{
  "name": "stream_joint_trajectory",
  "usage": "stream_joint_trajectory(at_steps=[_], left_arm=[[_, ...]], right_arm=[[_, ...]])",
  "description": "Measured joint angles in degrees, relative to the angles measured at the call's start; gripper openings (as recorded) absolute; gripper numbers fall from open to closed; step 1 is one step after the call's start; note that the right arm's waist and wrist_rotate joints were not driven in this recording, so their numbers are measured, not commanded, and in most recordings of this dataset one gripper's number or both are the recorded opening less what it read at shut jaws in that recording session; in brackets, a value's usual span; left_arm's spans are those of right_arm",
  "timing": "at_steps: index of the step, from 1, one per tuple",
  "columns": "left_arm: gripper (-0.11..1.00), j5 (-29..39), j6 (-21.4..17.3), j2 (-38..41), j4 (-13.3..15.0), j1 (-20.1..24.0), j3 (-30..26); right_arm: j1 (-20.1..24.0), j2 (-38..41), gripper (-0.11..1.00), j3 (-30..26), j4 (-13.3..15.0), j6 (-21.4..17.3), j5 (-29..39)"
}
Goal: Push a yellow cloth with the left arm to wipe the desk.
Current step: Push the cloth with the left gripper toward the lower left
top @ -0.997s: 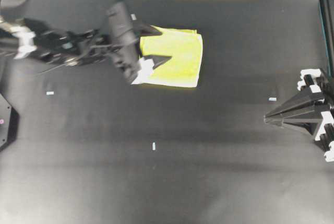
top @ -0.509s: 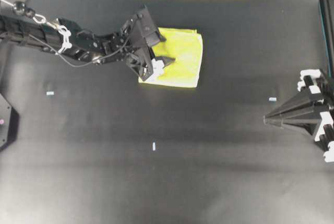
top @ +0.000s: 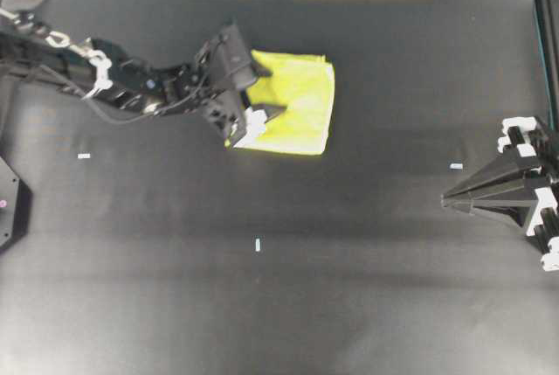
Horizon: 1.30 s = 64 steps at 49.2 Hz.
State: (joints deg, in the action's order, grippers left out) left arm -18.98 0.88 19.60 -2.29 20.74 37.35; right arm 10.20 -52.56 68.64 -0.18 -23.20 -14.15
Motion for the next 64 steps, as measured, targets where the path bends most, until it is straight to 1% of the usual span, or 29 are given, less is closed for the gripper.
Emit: stream_joint_trajectory(at_steps=[8,18,25,38,53,57,64], left_arm=[[0.84,-0.1,0.0,-2.7,0.0,-2.2,4.5],[0.84,-0.2,0.0,-5.8,0.0,-6.4,9.8],[0.84,-0.4,0.1,-7.2,0.1,-9.6,12.3],[0.84,-0.4,1.1,-11.3,0.0,-16.1,17.7],[0.84,-0.1,1.1,-17.9,0.0,-24.3,25.5],[0.84,0.0,1.1,-19.1,0.0,-26.4,26.6],[0.84,0.1,1.2,-19.2,0.0,-30.1,26.7]], right_arm=[[0.0,0.0,0.0,0.1,0.0,0.1,-0.1],[0.0,0.0,0.0,0.3,0.0,0.0,0.0],[0.0,0.0,0.0,0.3,0.0,0.1,0.0],[0.0,-0.1,0.0,0.3,0.0,0.0,0.0],[0.0,-0.2,0.0,0.4,-0.3,0.0,-0.1],[0.0,-0.2,0.0,0.3,-0.3,0.1,-0.1],[0.0,-0.2,0.0,0.3,-0.3,0.1,-0.3]])
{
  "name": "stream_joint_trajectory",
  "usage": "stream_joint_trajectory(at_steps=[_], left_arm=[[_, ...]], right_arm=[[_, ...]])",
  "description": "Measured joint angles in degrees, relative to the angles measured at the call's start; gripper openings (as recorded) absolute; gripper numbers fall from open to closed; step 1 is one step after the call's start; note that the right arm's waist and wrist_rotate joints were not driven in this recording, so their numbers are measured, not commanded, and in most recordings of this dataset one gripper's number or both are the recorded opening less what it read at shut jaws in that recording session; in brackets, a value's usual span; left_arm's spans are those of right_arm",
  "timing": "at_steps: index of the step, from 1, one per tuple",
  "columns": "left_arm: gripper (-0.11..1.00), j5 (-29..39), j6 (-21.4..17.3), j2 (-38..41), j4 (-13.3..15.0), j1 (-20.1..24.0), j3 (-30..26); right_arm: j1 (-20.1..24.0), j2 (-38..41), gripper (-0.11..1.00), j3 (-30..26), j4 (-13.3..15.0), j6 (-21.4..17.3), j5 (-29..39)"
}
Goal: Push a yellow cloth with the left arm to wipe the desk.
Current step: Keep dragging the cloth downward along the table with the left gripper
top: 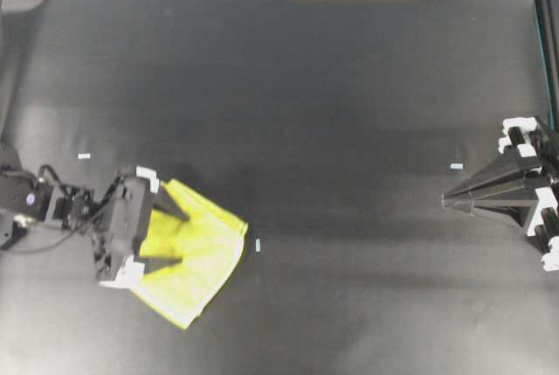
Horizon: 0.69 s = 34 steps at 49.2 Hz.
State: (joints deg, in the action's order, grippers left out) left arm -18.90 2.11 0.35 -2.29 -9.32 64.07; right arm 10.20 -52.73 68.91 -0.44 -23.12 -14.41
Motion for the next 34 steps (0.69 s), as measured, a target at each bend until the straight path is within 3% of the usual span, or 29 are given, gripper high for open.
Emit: stream_joint_trajectory(at_steps=[26,34], left_arm=[[0.83,0.1,0.1,0.9,0.0,-16.9,-1.2],[0.84,0.2,0.3,1.1,0.0,-18.5,-1.6]], right_arm=[[0.0,0.0,0.0,0.1,-0.2,-0.1,-0.4],[0.0,0.0,0.0,0.1,-0.2,-0.1,-0.4]])
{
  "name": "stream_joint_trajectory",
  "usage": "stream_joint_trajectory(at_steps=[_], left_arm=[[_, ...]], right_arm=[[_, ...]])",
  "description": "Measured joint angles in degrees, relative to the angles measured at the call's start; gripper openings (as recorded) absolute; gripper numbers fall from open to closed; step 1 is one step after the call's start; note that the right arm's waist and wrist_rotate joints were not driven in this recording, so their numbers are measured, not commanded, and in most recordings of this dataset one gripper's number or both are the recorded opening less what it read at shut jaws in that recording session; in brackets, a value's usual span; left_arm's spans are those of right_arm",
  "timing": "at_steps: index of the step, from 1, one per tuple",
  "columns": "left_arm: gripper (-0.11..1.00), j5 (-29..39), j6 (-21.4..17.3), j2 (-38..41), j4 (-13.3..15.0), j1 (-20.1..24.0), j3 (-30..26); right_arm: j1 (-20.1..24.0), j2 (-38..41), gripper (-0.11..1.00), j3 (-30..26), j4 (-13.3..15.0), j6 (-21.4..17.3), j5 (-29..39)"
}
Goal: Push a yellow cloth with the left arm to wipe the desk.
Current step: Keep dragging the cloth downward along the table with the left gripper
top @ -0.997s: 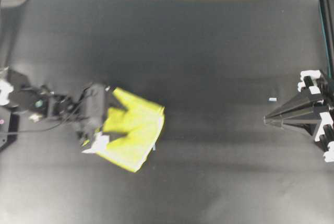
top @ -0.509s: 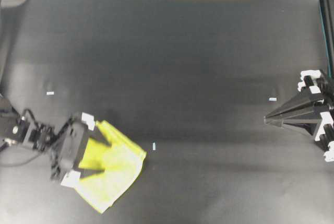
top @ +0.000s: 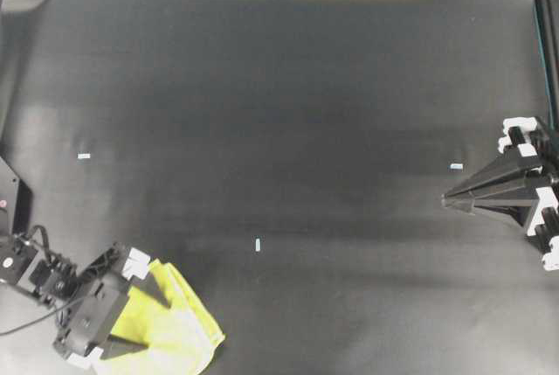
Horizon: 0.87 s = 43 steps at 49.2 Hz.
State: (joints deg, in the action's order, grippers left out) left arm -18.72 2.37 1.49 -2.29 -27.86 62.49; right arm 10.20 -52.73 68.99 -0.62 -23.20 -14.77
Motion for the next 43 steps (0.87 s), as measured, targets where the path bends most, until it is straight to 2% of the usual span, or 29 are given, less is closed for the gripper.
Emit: stream_joint_trajectory(at_steps=[12,22,43], left_arm=[[0.84,0.4,-1.0,-1.2,0.0,1.1,-0.9],[0.84,1.0,-2.5,-7.9,-0.1,3.2,-1.0],[0.83,12.9,-2.7,-25.1,-0.1,3.0,1.5]], right_arm=[[0.0,0.0,0.0,-0.1,0.0,0.0,0.0],[0.0,0.0,0.0,-0.1,0.1,0.1,0.0],[-0.1,-0.2,0.0,-0.1,0.0,0.0,-0.1]])
